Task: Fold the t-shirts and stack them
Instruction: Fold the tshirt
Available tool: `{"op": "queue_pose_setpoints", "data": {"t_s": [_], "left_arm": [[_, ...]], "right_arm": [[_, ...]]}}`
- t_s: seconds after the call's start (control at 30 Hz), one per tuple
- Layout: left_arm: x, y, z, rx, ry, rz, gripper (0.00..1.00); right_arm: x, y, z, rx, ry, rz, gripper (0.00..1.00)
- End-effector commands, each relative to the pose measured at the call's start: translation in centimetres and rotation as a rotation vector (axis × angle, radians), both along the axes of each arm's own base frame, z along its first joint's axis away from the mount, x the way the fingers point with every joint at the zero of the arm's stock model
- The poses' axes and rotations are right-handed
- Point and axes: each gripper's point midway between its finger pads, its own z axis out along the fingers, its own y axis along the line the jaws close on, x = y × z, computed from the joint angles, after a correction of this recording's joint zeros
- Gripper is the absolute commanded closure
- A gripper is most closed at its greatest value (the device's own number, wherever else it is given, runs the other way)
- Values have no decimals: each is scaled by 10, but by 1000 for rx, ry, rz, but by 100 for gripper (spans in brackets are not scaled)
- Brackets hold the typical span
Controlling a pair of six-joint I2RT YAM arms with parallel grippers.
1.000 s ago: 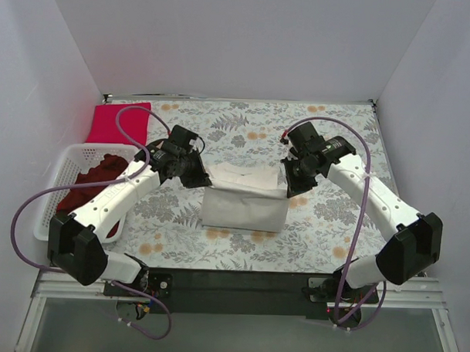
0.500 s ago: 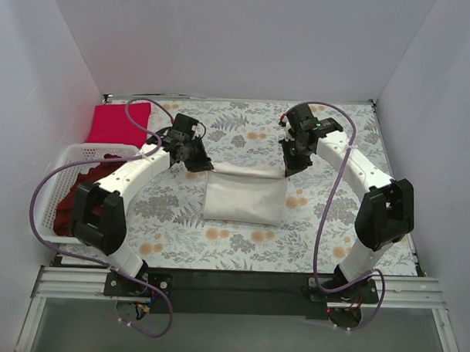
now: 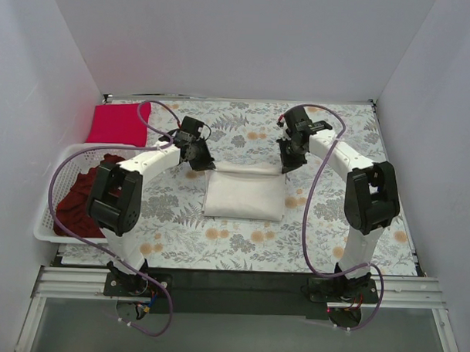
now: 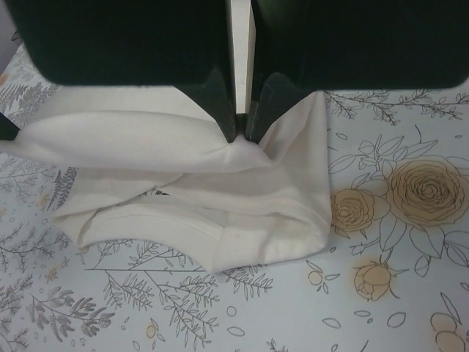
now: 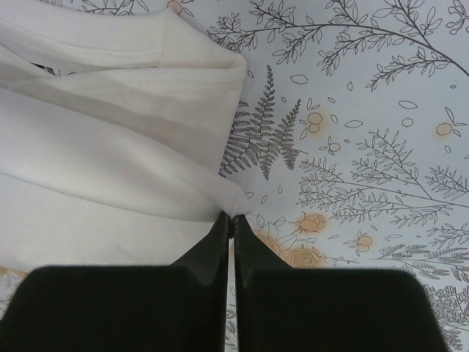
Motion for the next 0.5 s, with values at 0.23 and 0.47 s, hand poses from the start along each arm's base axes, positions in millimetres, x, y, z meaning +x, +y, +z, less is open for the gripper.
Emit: {"op": "queue_pose_setpoints", "data": {"t_s": [0.23, 0.47], "left_arm": [[28, 14, 7, 27, -136, 64, 100], [18, 16, 36, -13, -200, 74, 100]], "right_arm": [[18, -1, -28, 22, -31, 0, 99], [20, 4, -8, 72, -106, 7, 99]]}}
